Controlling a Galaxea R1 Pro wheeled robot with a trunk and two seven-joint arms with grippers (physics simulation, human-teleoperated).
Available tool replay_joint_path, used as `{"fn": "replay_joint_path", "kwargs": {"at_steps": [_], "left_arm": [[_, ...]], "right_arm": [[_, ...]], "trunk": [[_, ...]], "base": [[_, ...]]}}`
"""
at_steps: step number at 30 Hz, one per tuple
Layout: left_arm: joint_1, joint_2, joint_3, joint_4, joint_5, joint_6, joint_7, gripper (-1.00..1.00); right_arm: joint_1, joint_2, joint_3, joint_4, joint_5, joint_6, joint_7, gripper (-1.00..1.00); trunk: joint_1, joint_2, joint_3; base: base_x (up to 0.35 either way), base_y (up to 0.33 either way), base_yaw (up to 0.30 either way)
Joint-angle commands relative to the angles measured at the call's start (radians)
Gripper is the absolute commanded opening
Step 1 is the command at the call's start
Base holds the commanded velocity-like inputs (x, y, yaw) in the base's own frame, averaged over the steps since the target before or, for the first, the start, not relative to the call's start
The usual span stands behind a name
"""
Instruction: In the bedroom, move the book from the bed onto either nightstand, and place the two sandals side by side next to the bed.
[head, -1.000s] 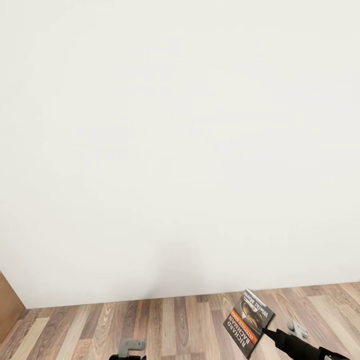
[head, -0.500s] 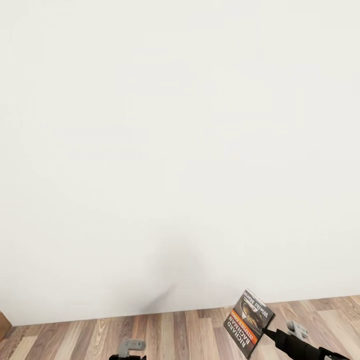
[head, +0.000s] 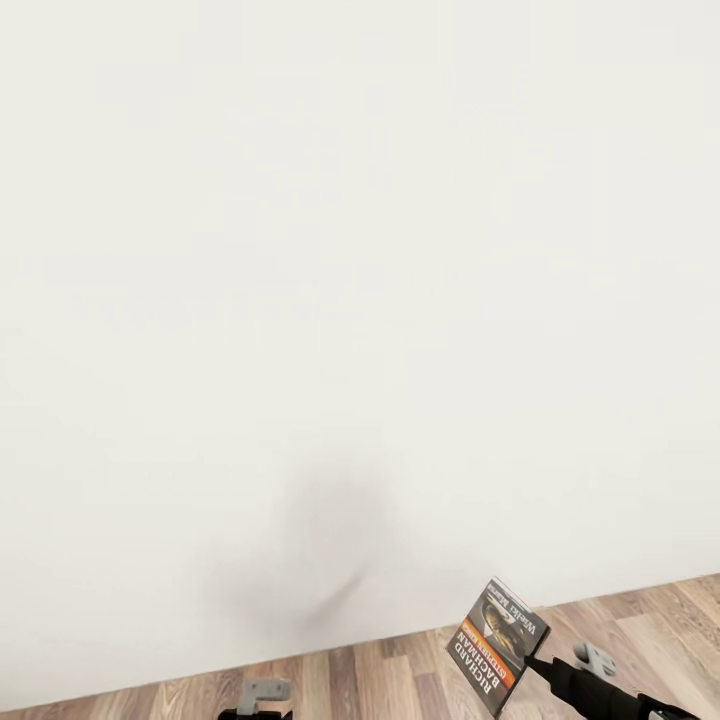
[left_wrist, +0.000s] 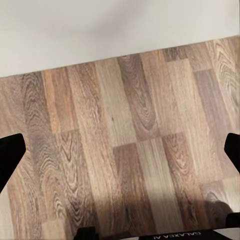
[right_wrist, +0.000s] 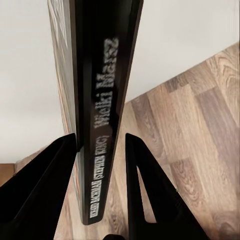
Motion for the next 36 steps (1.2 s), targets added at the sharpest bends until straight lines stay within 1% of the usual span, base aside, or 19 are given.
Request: {"fn": "replay_joint_path", "kwargs": {"at_steps": [1, 16, 20, 31, 36], "left_arm": [[0.000, 0.000, 0.009, 0.001, -0.010, -0.003, -0.001, 1.00], [0.000, 0.000, 0.009, 0.001, -0.010, -0.002, -0.001, 1.00], [0.000, 0.000, 0.009, 0.001, -0.010, -0.002, -0.001, 1.00], [0.000, 0.000, 0.009, 0.001, -0.009, -0.002, -0.001, 1.00], [0.000, 0.000, 0.009, 0.001, -0.010, -0.003, -0.001, 1.00]], "right_arm": [[-0.002, 0.000, 0.005, 0.003, -0.011, 0.007, 0.005, -1.00], [-0.001, 0.000, 0.005, 0.003, -0.011, 0.007, 0.005, -1.00], [-0.001, 0.000, 0.005, 0.003, -0.011, 0.007, 0.004, -1.00], [-0.001, 0.001, 0.005, 0.003, -0.011, 0.007, 0.005, -1.00], [-0.001, 0.000, 0.005, 0.003, -0.011, 0.007, 0.005, -1.00]], "trunk": [[0.001, -0.001, -0.001], [0.001, -0.001, -0.001], [0.001, -0.001, -0.001], [0.001, -0.001, -0.001], [0.001, -0.001, -0.001]], "base": [[0.024, 0.000, -0.275], [0.017, 0.000, -0.280], [0.214, 0.000, -0.278], [0.303, 0.000, -0.278], [0.096, 0.000, -0.278]]}}
